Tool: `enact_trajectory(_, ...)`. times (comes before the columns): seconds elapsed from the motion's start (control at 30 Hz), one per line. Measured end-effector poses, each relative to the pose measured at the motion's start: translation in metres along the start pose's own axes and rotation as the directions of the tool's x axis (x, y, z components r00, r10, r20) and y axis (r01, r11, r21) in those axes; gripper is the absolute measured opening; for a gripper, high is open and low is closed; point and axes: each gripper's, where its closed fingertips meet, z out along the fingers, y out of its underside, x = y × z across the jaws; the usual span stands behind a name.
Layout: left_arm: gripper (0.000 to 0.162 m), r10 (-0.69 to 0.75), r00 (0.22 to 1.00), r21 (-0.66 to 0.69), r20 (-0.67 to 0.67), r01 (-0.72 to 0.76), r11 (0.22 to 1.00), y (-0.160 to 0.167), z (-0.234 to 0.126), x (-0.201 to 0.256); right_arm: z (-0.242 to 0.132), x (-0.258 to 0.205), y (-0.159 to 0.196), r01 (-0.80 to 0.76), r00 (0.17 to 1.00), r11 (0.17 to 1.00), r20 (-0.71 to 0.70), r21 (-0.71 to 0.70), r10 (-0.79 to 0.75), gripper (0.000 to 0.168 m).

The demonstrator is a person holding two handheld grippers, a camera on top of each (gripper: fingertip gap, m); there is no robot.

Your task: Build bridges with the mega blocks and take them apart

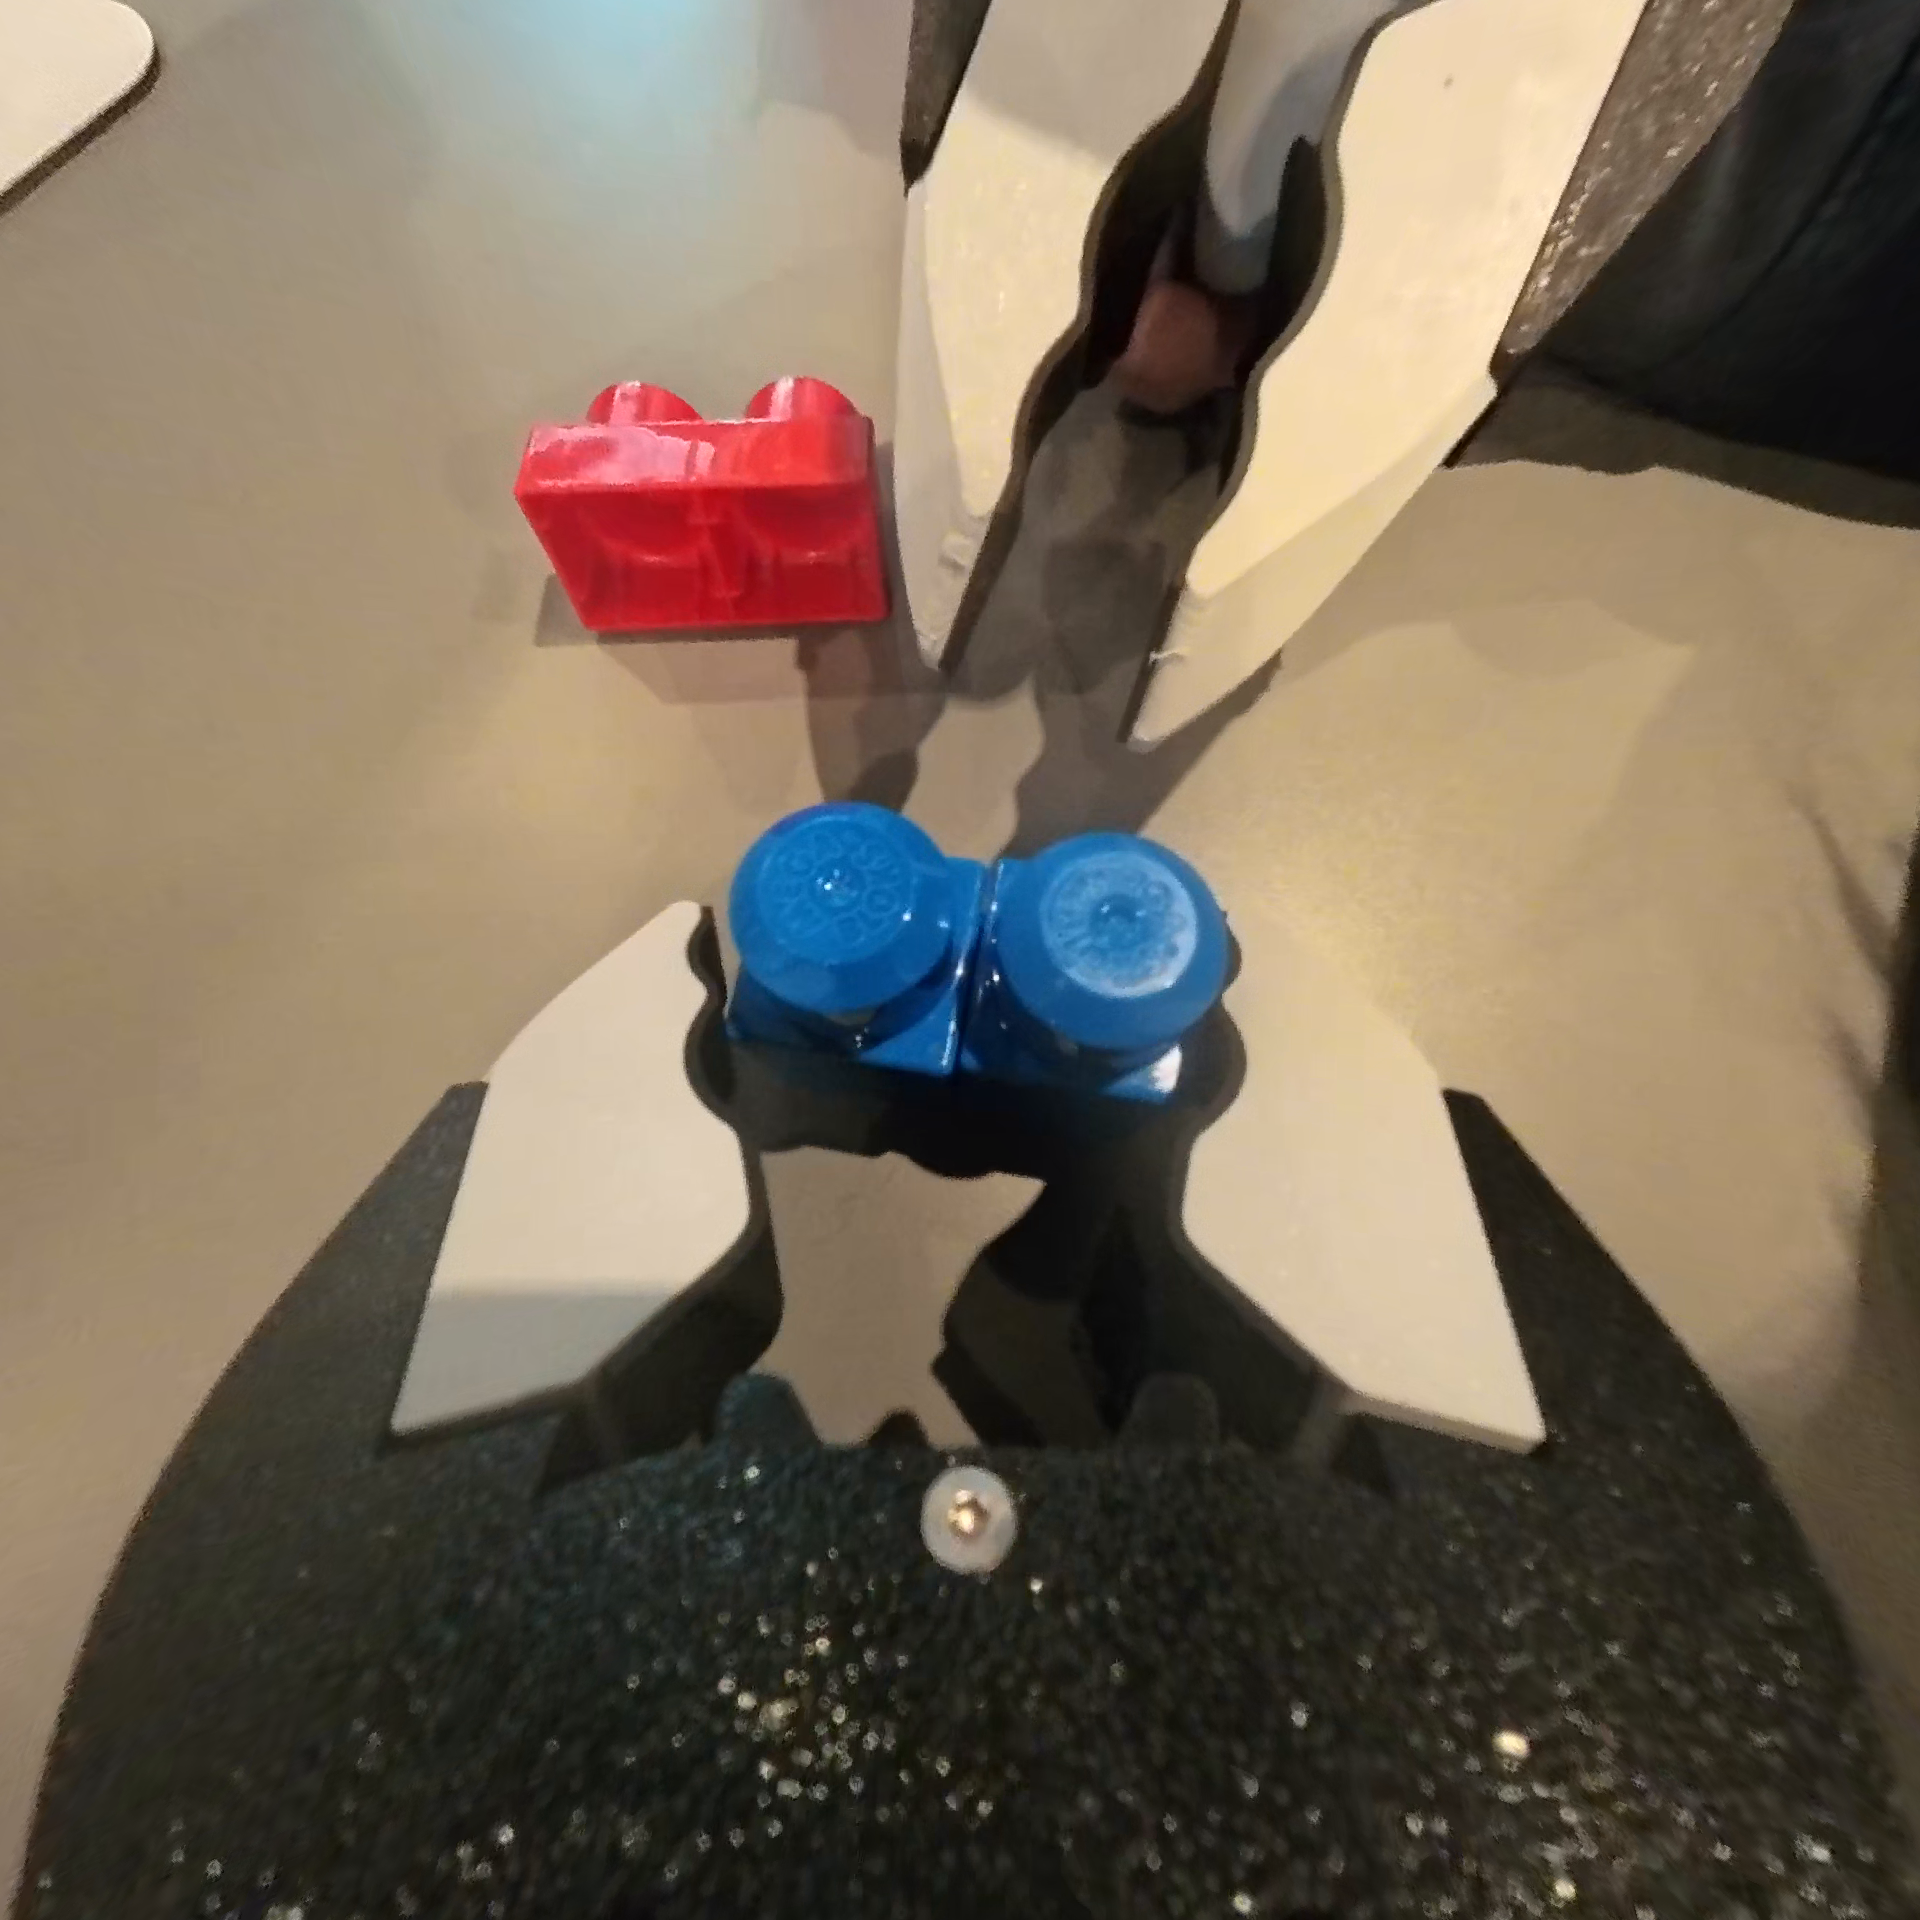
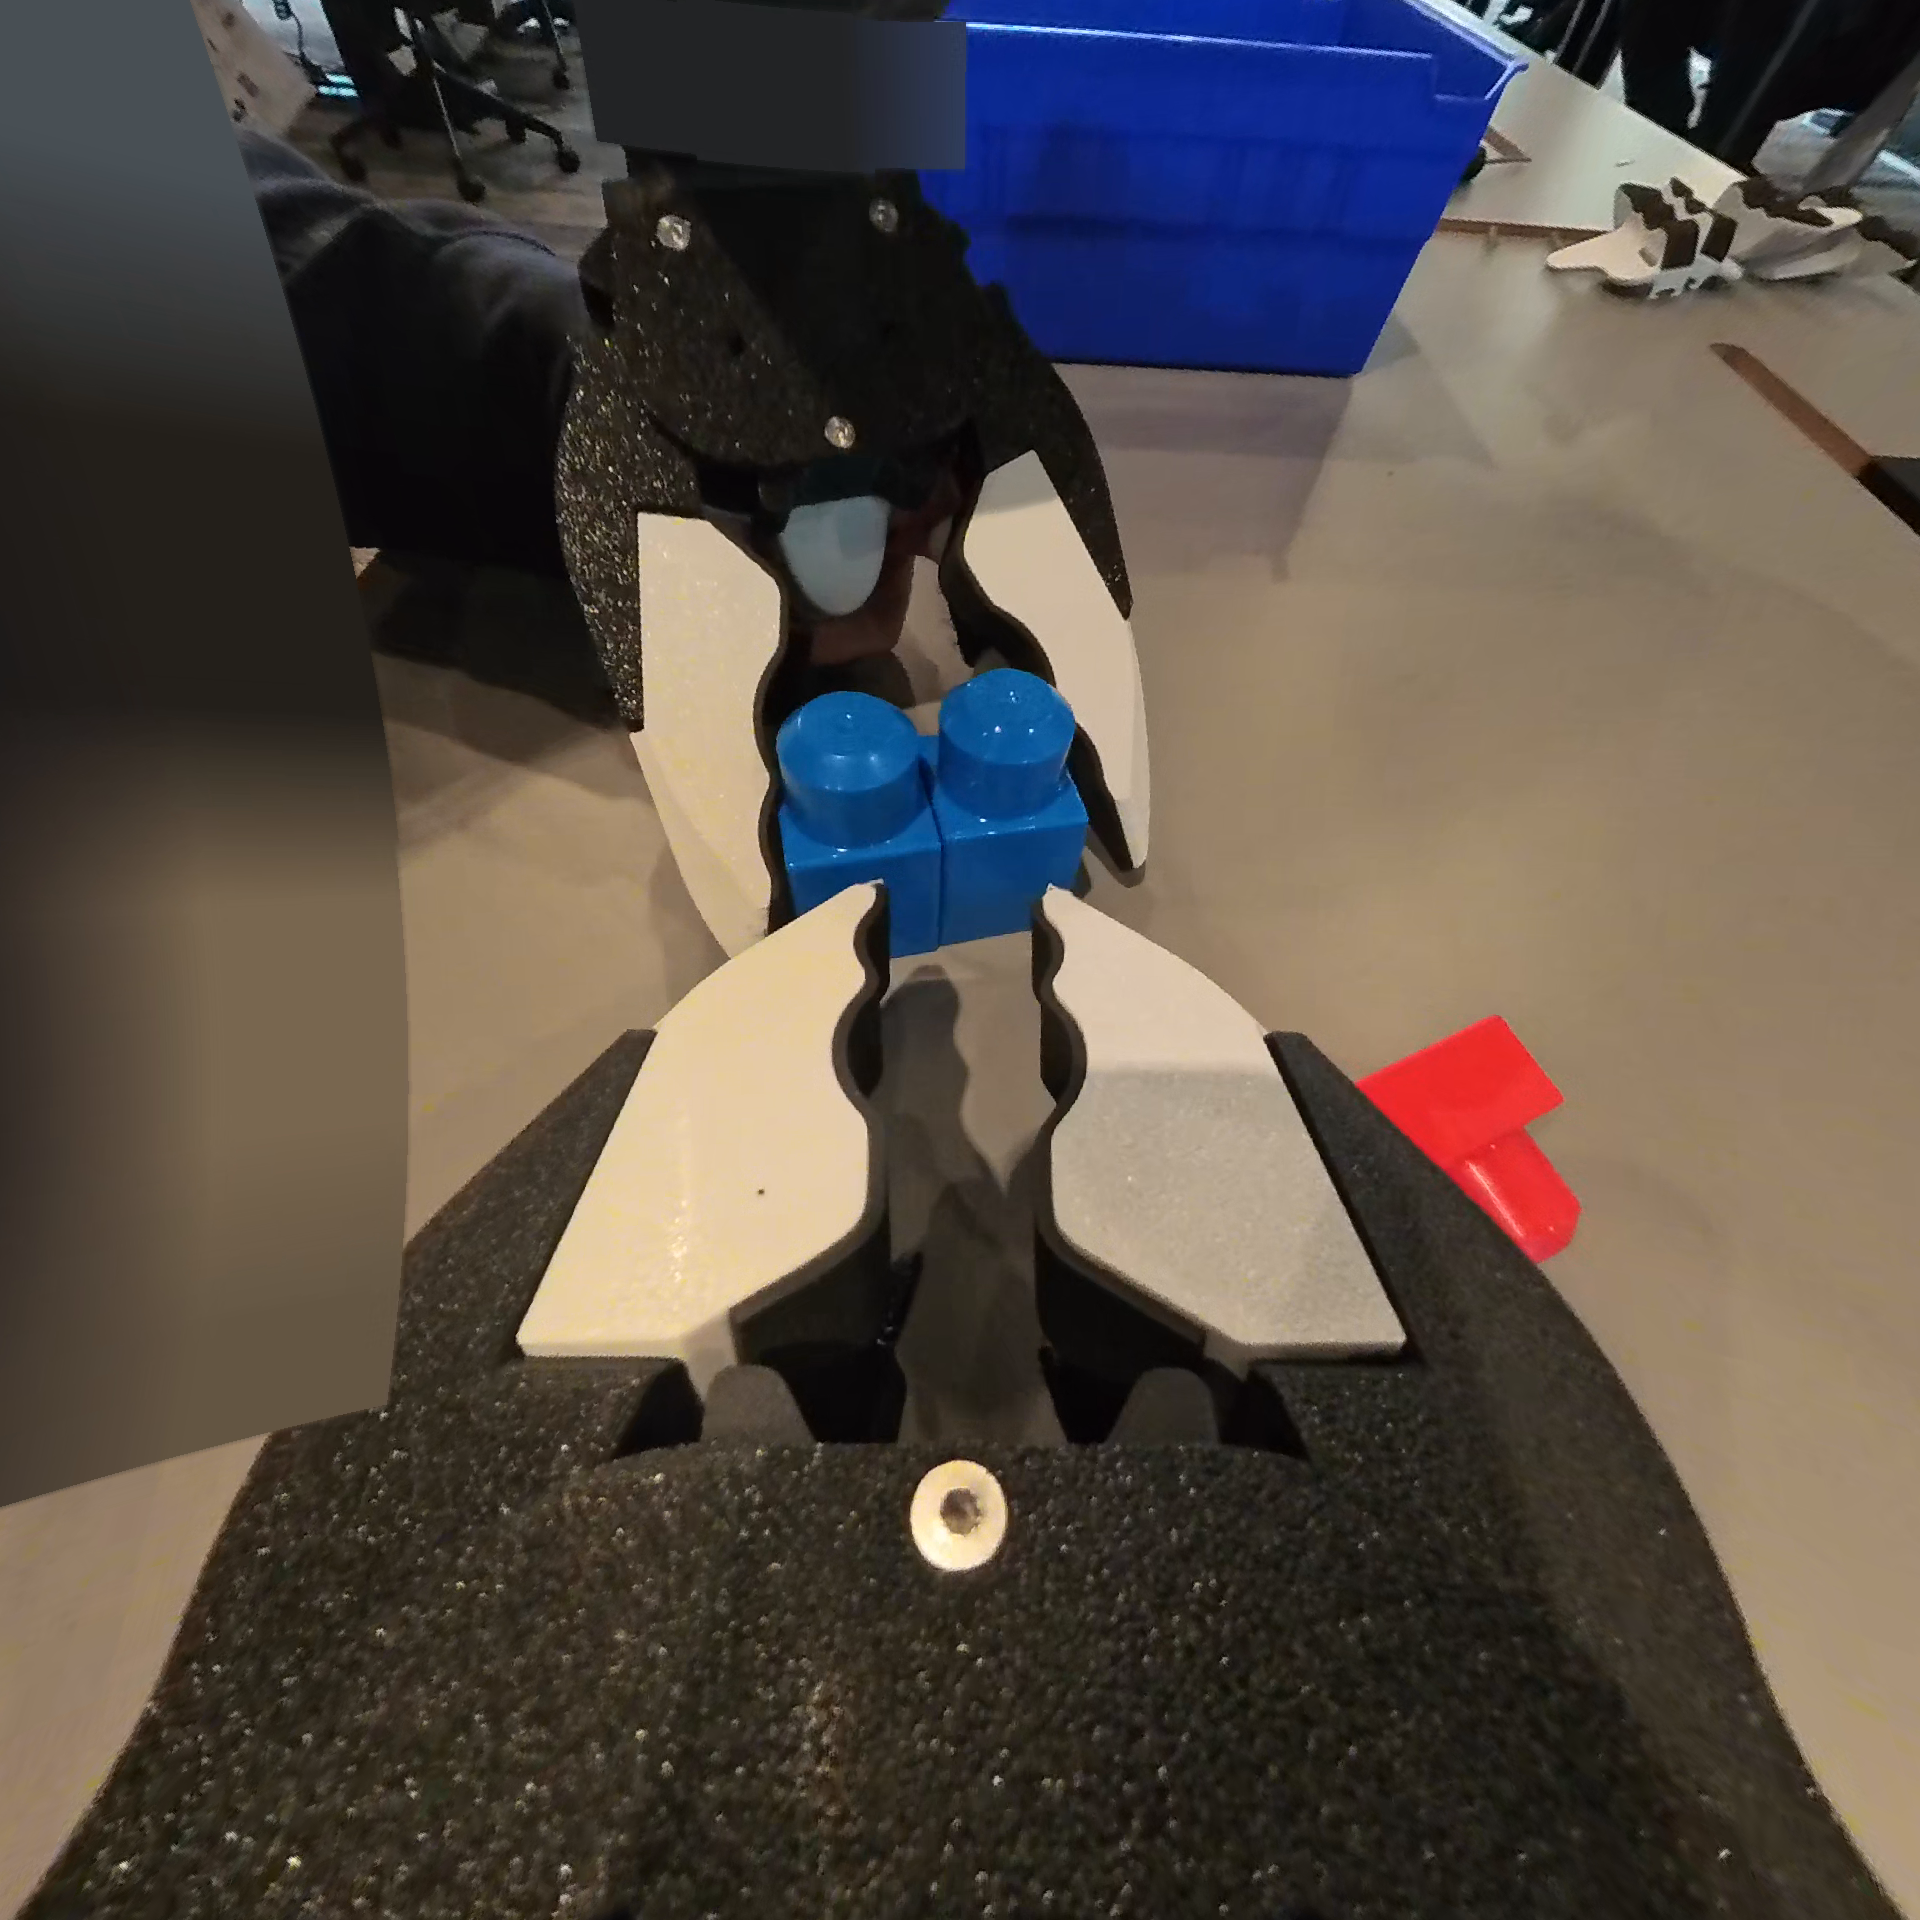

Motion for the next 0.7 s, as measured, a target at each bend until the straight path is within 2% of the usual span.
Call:
enact_trajectory(0.37,0.084,0.062,0.998,0.014,-0.012,-0.062,0.998,-0.001,-0.001,0.005,-0.006,0.003,-0.004,-0.001,1.0,1.0,-0.022,0.027,0.002,0.026)
enact_trajectory(0.57,0.083,0.04,0.999,0.06,-0.014,-0.039,0.997,-0.007,-0.005,0.002,-0.023,0.028,-0.009,-0.019,0.987,0.997,-0.157,0.079,0.031,0.025)
enact_trajectory(0.7,0.083,0.044,0.999,0.045,-0.014,-0.044,0.998,-0.005,-0.004,0.003,-0.031,0.033,-0.014,-0.049,0.983,0.991,-0.17,0.124,0.07,0.026)
